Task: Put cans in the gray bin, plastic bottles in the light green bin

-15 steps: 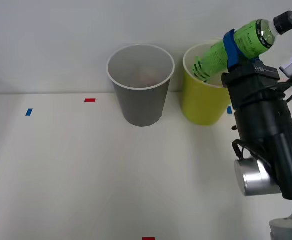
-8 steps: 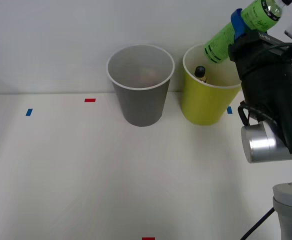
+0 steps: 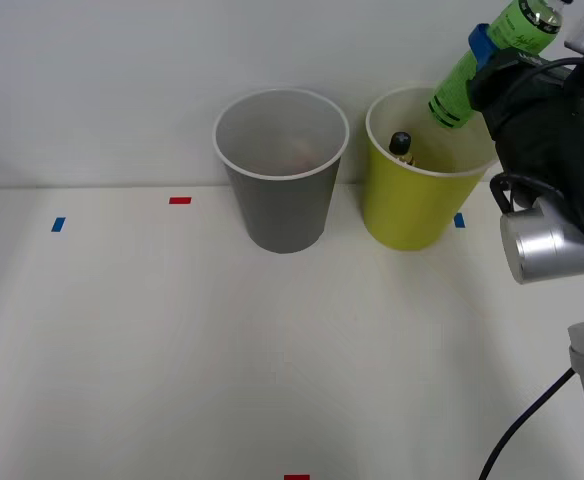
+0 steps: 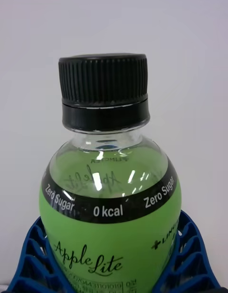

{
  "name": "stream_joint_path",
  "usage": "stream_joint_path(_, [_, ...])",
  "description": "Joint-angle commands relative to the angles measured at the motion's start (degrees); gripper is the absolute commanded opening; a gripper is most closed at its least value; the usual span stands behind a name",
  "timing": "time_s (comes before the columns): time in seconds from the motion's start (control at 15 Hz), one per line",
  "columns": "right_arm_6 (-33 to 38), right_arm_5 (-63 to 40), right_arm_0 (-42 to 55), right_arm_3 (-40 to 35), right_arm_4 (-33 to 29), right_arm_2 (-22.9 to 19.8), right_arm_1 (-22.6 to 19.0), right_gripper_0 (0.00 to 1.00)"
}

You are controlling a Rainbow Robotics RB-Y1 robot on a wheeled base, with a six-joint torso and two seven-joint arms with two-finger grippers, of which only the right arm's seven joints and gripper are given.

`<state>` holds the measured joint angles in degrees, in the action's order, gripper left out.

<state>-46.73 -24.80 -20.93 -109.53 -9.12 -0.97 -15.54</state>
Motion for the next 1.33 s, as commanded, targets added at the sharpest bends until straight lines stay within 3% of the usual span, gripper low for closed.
stream_joint_path(0.07, [-1.4,3.2,-2.4,6.1,-3.4,-0.6,-0.9,0.00])
stream_joint_path(0.67, [-2.0,3.1,-2.4,6.1,-1.9,0.3,-1.4,0.00])
stream_joint_path(0.73, [-2.0,3.2,-2.4,6.1,-1.9,0.2,-1.4,0.07])
stream_joint_path(0.93, [-2.1,3.2,-2.4,6.2,-1.9,-0.1,-1.3,0.83])
stream_joint_path(1.0, [-2.0,3.2,-2.4,6.1,-1.9,-0.1,-1.4,1.00])
stream_joint_path(1.33, [-2.3,3.5,-2.4,6.1,-0.9,-0.1,-1.4,1.00])
